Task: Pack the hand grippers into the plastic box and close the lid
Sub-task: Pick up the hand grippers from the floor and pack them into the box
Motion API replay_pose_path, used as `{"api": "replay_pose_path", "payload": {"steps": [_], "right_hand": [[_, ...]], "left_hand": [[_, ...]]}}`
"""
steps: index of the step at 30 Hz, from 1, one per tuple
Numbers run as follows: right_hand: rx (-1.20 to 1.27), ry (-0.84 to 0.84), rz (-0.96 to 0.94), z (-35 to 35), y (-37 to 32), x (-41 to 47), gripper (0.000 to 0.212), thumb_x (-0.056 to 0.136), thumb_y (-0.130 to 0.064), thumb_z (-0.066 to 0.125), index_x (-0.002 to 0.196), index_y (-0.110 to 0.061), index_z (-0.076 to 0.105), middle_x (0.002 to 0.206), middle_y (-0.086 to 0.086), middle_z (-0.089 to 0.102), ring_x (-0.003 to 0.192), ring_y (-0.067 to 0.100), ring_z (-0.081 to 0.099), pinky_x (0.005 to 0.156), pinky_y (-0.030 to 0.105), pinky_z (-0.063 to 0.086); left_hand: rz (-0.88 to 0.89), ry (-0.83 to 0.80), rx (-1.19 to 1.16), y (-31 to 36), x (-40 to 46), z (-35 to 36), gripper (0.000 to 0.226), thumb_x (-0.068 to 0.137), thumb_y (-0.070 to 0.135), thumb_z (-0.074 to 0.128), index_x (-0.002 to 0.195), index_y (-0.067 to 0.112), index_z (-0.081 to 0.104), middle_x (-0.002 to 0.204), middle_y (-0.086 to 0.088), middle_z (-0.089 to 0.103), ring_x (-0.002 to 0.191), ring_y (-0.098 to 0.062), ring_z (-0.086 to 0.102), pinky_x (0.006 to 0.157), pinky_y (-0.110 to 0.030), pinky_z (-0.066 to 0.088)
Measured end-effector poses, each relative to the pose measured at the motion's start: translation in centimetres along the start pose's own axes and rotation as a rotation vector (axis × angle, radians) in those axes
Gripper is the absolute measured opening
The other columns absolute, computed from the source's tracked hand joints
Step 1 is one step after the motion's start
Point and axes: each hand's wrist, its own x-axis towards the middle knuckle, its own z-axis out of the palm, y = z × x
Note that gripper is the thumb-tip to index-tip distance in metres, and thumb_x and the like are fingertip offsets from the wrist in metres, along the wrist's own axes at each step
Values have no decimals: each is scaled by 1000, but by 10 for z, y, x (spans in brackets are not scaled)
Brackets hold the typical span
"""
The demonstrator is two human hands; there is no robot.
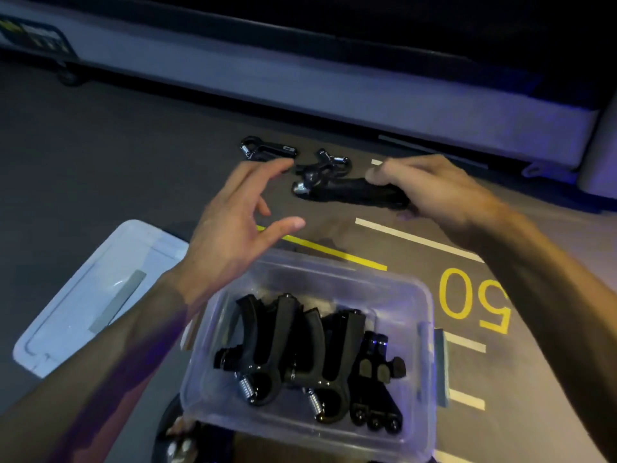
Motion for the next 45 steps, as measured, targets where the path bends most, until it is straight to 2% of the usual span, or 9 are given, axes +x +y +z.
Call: {"api": "replay_pose_path", "payload": {"steps": [6, 11, 14, 19, 21, 26, 33, 38, 45], "right_hand": [[40, -102, -27, 24, -19, -44, 60, 72, -70, 69, 89, -14, 78, 75, -3, 56, 71, 9, 51, 62, 27, 49], [-3, -164, -301, 24, -12, -60, 30, 80, -31, 82, 106, -18, 73, 94, -4, 74, 81, 11, 66, 82, 42, 58], [-244, -90, -437, 35, -6, -58, 29, 83, -36, 78, 109, -24, 73, 84, -14, 70, 76, 8, 69, 80, 42, 59], [-444, -98, -577, 68, -2, -49, 24, 87, -36, 74, 105, -20, 73, 85, -11, 71, 75, 5, 65, 73, 25, 54], [-503, -111, -623, 78, 2, -43, 22, 89, -34, 73, 103, -18, 71, 89, -6, 72, 74, 7, 63, 73, 27, 52], [-517, -116, -614, 78, 4, -30, 25, 89, -38, 71, 103, -17, 71, 86, -4, 74, 76, 13, 68, 75, 34, 55], [-634, -162, -689, 80, 3, -30, 21, 87, -35, 73, 93, -15, 69, 81, 0, 69, 69, 19, 62, 69, 38, 52], [-726, -190, -662, 81, 6, -31, 22, 87, -37, 70, 91, -16, 67, 81, 1, 68, 73, 24, 62, 69, 39, 51], [-721, -268, -575, 109, 19, -22, 25, 90, -37, 68, 100, -15, 68, 95, 5, 69, 89, 26, 63, 79, 39, 49]], "left_hand": [[52, -12, -47, 11, -22, -12, 31, 82, 33, 82, 109, 23, 71, 98, 10, 69, 82, -11, 65, 79, -35, 52], [-136, -101, -305, -9, -40, -11, 30, 73, 30, 88, 99, 25, 74, 92, 6, 75, 85, -11, 71, 80, -31, 54], [-192, -175, -227, -19, -44, -13, 26, 74, 32, 88, 93, 38, 70, 87, 15, 73, 80, -1, 68, 75, -20, 49], [-161, -248, -43, -31, -46, -21, 24, 76, 29, 86, 97, 23, 75, 79, 33, 67, 76, 16, 60, 68, -6, 42], [-112, -225, -35, -37, -49, -23, 26, 76, 28, 86, 98, 20, 74, 86, 27, 69, 81, 12, 61, 69, -3, 39], [-91, -170, 60, -50, -54, -24, 35, 78, 52, 79, 107, 34, 69, 99, 21, 65, 93, -10, 53, 82, -25, 43], [-19, -136, 86, -45, -47, -24, 37, 82, 65, 63, 107, 39, 69, 94, 18, 71, 89, -13, 54, 81, -47, 48], [-15, -180, -48, -37, -44, -22, 27, 84, 44, 78, 108, 36, 72, 89, 20, 70, 84, -9, 64, 79, -36, 53], [80, -258, 340, -49, -51, -12, 27, 85, 53, 70, 108, 40, 68, 100, 21, 66, 86, -13, 57, 74, -33, 37]]}}
